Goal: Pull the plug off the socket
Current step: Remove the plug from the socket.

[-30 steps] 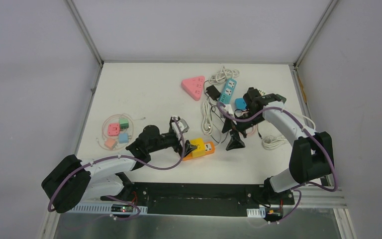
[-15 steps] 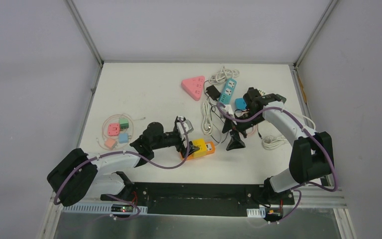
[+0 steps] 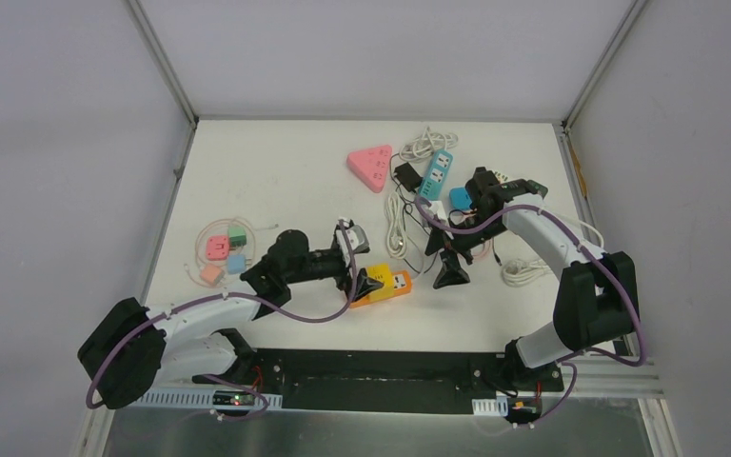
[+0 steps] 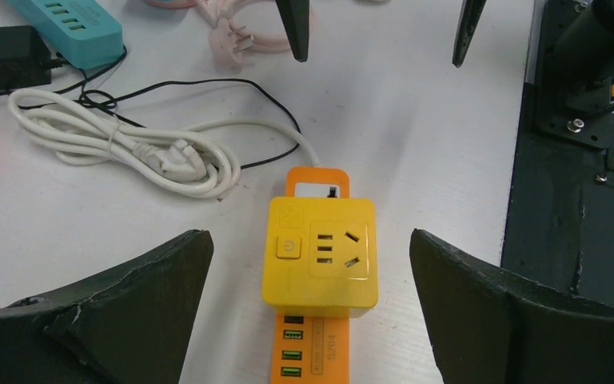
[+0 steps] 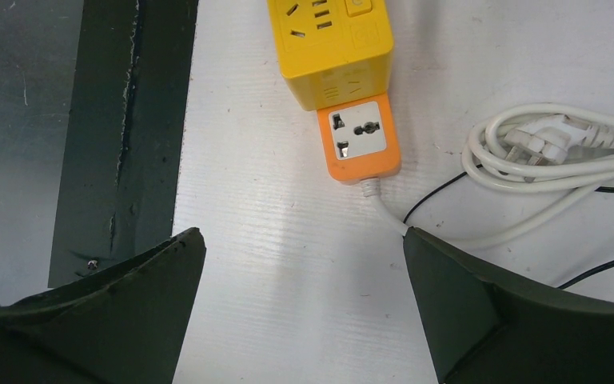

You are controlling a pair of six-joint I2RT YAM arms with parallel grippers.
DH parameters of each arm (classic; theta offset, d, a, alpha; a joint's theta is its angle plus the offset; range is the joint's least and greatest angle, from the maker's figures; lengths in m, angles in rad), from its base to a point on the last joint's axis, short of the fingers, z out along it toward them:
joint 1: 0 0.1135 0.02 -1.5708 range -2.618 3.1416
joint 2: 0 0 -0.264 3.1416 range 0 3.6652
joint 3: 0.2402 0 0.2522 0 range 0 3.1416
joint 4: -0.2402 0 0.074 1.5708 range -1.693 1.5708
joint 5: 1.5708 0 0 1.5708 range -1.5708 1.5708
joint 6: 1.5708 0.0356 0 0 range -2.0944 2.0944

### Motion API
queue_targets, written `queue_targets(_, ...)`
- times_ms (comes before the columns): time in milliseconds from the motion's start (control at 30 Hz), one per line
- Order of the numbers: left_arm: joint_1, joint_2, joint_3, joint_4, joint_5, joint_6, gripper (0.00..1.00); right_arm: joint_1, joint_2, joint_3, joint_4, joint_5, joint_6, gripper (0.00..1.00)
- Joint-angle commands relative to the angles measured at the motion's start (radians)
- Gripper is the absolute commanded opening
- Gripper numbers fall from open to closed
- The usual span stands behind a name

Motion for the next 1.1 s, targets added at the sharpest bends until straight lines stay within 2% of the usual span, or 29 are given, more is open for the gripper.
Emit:
queue_targets(0, -0.048, 0.012, 0.054, -0.094, -0.051, 0.045, 0.98, -0.004, -0.031, 0.007, -0.018, -0.025, -0.045, 1.00)
queue_targets(133, -0.114, 0.052, 0.108, -0.218, -0.153, 0.133, 0.98, -0.005, -0.028, 0.008, -0.020, -0.025, -0.045, 1.00)
queue_targets(300, -0.167, 0.097, 0.150, -0.269, -0.231, 0.162, 0.98, -0.004, -0.019, 0.008, -0.021, -0.019, -0.046, 1.00)
queue_targets(500, -0.194, 0.174, 0.188, -0.313, -0.336, 0.187, 0.89, -0.005, -0.010, 0.011, -0.028, -0.017, -0.047, 1.00)
queue_targets(833, -0.200, 0.228, 0.194, -0.258, -0.291, 0.217, 0.75, -0.004, -0.009, 0.014, -0.032, -0.014, -0.049, 1.00)
queue_targets(933, -0.200, 0.247, 0.198, -0.250, -0.257, 0.213, 0.65, -0.004, -0.008, 0.014, -0.030, -0.013, -0.049, 1.00)
queue_targets(967, -0.199, 0.253, 0.200, -0.246, -0.247, 0.207, 0.52, -0.005, -0.007, 0.014, -0.031, -0.011, -0.049, 1.00)
queue_targets(1033, -0.199, 0.264, 0.204, -0.244, -0.232, 0.193, 0.13, -0.004, -0.006, 0.014, -0.032, -0.009, -0.052, 1.00)
queue_targets(1067, -0.199, 0.268, 0.205, -0.243, -0.227, 0.185, 0.01, -0.004, -0.005, 0.014, -0.033, -0.008, -0.053, 1.00)
